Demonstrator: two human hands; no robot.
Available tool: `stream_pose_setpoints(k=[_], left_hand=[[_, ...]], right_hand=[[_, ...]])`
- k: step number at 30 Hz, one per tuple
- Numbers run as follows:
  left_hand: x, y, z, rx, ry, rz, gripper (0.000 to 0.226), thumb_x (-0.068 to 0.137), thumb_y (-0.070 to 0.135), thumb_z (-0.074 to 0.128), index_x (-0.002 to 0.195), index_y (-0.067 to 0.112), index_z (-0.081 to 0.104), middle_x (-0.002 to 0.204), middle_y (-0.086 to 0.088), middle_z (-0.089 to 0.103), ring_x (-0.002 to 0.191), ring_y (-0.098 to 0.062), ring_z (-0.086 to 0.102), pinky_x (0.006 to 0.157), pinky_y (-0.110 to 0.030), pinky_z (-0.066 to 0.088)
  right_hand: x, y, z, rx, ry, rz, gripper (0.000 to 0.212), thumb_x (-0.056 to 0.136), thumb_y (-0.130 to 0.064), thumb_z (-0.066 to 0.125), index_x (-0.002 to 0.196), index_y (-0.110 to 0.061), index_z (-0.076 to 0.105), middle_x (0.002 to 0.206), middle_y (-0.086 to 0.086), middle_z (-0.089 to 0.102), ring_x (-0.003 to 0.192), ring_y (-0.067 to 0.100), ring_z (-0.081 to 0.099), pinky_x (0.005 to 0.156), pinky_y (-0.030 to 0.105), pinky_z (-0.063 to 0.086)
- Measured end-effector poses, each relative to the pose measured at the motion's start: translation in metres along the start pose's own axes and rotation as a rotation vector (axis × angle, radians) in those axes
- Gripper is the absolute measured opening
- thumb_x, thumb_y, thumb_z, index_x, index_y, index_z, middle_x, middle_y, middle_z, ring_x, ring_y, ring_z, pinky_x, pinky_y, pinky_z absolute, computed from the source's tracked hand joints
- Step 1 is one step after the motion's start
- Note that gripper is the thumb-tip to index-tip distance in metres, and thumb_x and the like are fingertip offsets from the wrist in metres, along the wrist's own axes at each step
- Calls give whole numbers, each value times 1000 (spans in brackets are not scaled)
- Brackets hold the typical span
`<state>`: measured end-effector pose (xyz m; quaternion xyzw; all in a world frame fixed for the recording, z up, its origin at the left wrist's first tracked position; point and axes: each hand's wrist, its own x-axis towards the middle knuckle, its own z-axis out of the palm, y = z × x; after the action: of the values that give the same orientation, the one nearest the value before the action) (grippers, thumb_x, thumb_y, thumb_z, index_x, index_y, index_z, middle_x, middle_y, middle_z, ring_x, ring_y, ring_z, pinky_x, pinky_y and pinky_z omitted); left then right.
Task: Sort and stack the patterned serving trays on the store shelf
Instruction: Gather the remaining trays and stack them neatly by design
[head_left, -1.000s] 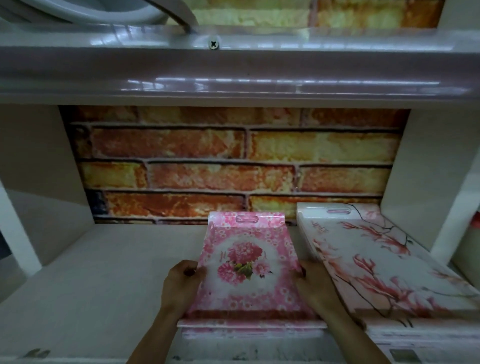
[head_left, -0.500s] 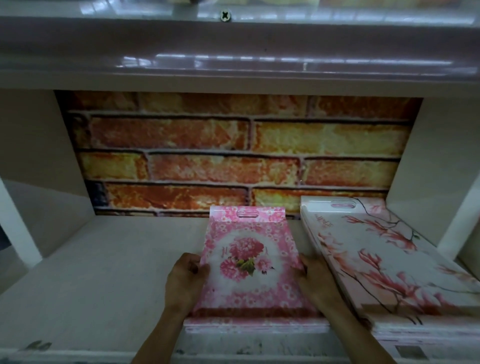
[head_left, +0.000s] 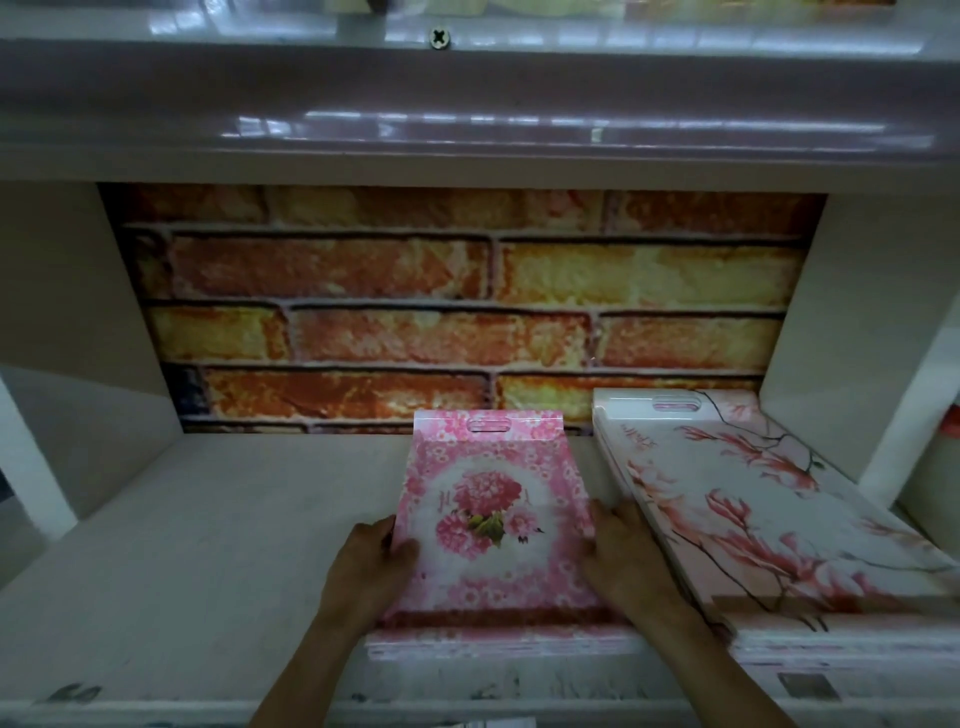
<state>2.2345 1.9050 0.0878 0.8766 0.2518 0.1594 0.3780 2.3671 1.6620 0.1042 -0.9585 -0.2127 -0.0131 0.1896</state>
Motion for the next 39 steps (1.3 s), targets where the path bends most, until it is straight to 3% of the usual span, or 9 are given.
stream_pose_setpoints(k=[6,11,15,23,28,32,36,38,39], left_hand=[[6,-5,8,152,-10,-47,32,94,30,50,121,19,60,118,-7,65,110,-27,60,89,-30,46],[9,-4,12,133,30,-62,25,93,24,50,111,16,65,111,-9,67,102,-30,62,82,-31,46],[8,-4,13,85,33,-53,22,93,21,49,106,16,67,105,-9,70,95,-29,64,80,-32,49],[7,-2,12,26,9,-64,27,93,19,51,114,17,68,111,-8,70,102,-29,64,88,-35,50],[9,7,19,-1,-2,-77,30,92,19,50,117,20,67,114,-8,69,104,-30,63,89,-36,50],[14,9,20,-27,-30,-97,37,84,30,46,112,20,69,110,-9,71,99,-30,65,89,-39,51],[17,17,25,-62,-25,-110,52,69,38,39,105,19,71,103,-8,72,94,-29,66,85,-38,52],[21,18,30,-71,-25,-113,52,69,39,39,104,18,71,103,-9,72,94,-30,66,85,-39,53],[24,17,34,-75,-29,-116,52,69,39,39,104,18,71,102,-9,72,93,-30,66,85,-40,53]], right_hand=[[-13,-6,-14,-70,42,-161,37,87,-17,57,123,-17,58,127,9,49,122,30,48,105,36,44],[-21,-6,-25,-151,89,-203,29,88,-22,59,116,-18,61,118,5,57,108,27,60,91,35,52],[-25,-2,-30,-213,102,-228,28,88,-22,54,114,-21,63,112,5,62,105,26,61,91,34,52],[-29,16,-49,-204,80,-217,28,92,-29,46,117,-28,60,104,5,64,98,26,60,86,33,50],[-27,23,-49,-134,72,-206,21,93,-30,48,107,-29,63,99,0,65,91,19,61,84,33,53],[-27,29,-50,-66,53,-191,10,92,-29,51,89,-26,61,87,-3,65,79,15,61,70,26,52],[-22,32,-53,-31,22,-187,28,92,-26,54,67,-31,43,68,-10,52,70,10,56,56,17,39],[-21,33,-55,-19,7,-192,16,93,-26,55,78,-32,55,77,-9,54,81,14,60,64,21,43],[-22,34,-55,-5,-1,-194,10,93,-25,55,94,-30,64,88,-6,59,90,16,61,72,23,45]])
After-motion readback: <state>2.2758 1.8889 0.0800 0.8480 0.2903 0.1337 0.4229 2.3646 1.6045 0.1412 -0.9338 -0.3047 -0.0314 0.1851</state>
